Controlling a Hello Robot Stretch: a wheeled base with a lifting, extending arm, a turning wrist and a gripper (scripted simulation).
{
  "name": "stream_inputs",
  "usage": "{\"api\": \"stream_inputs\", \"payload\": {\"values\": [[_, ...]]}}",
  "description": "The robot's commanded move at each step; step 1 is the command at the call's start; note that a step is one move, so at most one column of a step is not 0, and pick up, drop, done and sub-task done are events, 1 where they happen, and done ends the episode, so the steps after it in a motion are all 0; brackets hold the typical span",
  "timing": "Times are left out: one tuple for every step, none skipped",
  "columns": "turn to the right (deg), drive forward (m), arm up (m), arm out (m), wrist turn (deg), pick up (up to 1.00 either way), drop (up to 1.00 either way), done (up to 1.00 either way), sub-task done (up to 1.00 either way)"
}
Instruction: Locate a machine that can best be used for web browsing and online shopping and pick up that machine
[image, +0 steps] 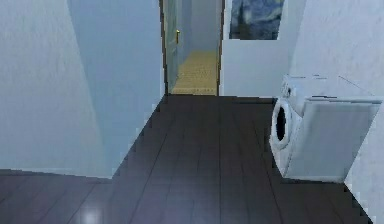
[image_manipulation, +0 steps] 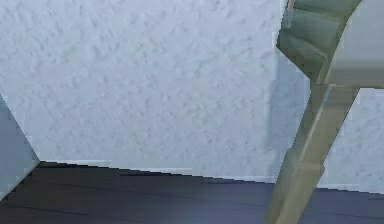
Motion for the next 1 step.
{"api": "stream_inputs", "payload": {"values": [[-3.0, 0.00, 0.00, 0.00, 0.0, 0.00, 0.00, 0.00, 0.00]]}}
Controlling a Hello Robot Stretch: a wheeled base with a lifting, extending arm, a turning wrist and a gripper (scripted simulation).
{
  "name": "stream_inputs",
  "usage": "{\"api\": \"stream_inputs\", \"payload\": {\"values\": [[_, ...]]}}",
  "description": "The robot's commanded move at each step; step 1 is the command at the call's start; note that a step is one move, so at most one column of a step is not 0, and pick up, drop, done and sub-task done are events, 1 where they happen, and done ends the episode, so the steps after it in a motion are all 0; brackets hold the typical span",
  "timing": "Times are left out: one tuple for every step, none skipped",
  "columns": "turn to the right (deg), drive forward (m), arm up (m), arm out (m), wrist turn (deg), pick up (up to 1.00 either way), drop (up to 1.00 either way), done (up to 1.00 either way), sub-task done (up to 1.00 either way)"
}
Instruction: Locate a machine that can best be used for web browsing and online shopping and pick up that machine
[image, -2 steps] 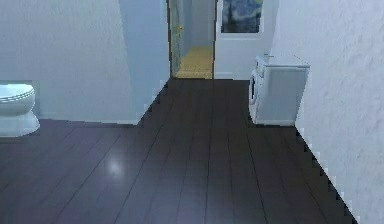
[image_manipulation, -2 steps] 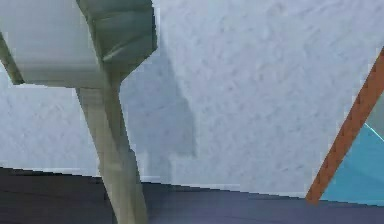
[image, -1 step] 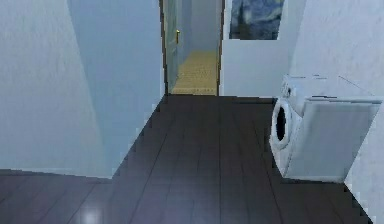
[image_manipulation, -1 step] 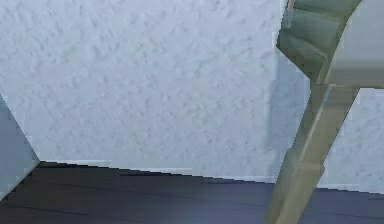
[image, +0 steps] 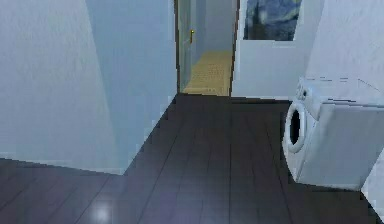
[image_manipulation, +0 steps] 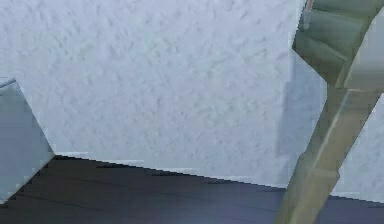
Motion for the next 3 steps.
{"api": "stream_inputs", "payload": {"values": [[0.0, 1.00, 0.00, 0.00, 0.0, 0.00, 0.00, 0.00, 0.00], [0.0, 1.00, 0.00, 0.00, 0.0, 0.00, 0.00, 0.00, 0.00], [0.0, 1.00, 0.00, 0.00, 0.0, 0.00, 0.00, 0.00, 0.00]]}}
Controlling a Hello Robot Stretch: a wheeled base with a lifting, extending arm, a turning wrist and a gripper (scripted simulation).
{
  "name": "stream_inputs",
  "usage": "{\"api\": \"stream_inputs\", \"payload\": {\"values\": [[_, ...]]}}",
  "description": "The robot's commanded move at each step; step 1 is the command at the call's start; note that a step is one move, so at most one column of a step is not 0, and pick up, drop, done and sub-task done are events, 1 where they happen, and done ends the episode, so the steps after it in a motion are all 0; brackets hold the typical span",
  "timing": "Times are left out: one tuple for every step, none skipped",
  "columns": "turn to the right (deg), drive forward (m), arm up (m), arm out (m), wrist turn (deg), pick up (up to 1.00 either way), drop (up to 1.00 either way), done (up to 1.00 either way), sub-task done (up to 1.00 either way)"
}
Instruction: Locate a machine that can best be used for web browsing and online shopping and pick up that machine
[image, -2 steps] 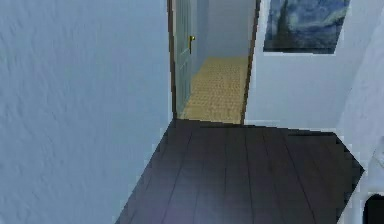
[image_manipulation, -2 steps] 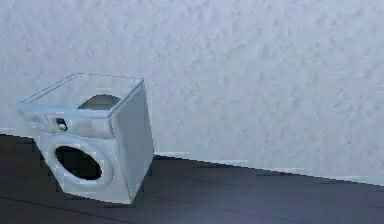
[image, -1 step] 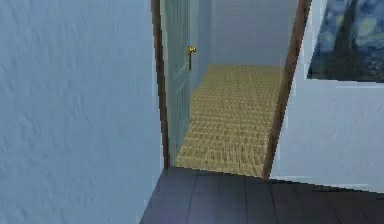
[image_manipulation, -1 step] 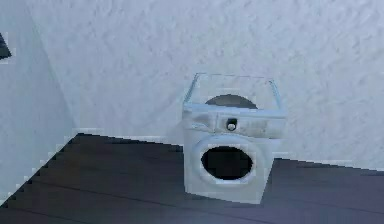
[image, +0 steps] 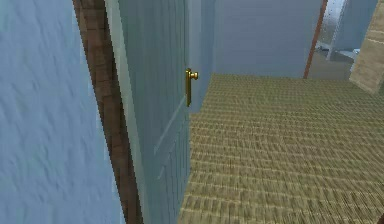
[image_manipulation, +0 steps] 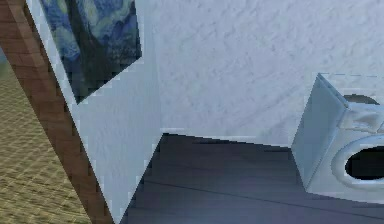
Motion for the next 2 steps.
{"api": "stream_inputs", "payload": {"values": [[0.0, 0.10, 0.00, 0.00, 0.0, 0.00, 0.00, 0.00, 0.00], [27.0, 0.00, 0.00, 0.00, 0.0, 0.00, 0.00, 0.00, 0.00]]}}
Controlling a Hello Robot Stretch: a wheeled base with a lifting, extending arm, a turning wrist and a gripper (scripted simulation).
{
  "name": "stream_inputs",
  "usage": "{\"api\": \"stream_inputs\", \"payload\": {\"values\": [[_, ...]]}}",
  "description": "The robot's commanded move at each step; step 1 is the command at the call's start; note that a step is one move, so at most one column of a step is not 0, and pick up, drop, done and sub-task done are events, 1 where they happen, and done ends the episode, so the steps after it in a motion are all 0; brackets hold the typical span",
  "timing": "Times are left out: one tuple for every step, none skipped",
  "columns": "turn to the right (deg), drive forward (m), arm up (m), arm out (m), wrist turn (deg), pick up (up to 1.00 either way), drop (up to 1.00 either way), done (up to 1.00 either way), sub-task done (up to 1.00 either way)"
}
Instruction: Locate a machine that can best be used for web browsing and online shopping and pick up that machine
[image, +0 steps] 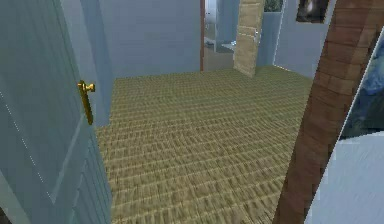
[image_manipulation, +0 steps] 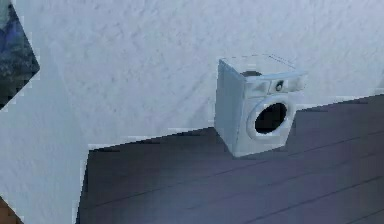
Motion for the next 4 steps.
{"api": "stream_inputs", "payload": {"values": [[0.0, 0.80, 0.00, 0.00, 0.0, 0.00, 0.00, 0.00, 0.00], [6.0, 0.00, 0.00, 0.00, 0.0, 0.00, 0.00, 0.00, 0.00], [0.0, 1.00, 0.00, 0.00, 0.0, 0.00, 0.00, 0.00, 0.00], [3.0, 0.00, 0.00, 0.00, 0.0, 0.00, 0.00, 0.00, 0.00]]}}
